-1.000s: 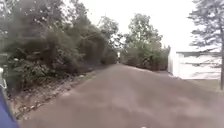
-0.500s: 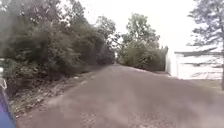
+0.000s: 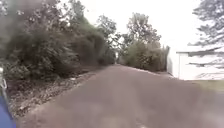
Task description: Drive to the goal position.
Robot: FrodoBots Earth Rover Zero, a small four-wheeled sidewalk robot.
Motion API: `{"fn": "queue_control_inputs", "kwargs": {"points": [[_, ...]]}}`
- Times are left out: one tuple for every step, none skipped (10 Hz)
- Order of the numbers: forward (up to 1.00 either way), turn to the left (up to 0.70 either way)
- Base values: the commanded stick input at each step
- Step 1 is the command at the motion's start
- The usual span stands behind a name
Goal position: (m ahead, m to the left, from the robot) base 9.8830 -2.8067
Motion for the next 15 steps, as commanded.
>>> {"fn": "queue_control_inputs", "kwargs": {"points": [[0.70,-0.01],[0.70,-0.01],[0.70,-0.01],[0.70,-0.01],[0.70,-0.04],[0.70,-0.17],[0.70,-0.18],[0.70,-0.05],[0.70,-0.01],[0.70,-0.01],[0.70,-0.01],[0.70,-0.01],[0.70,-0.01],[0.70,-0.01],[0.70,-0.01]]}}
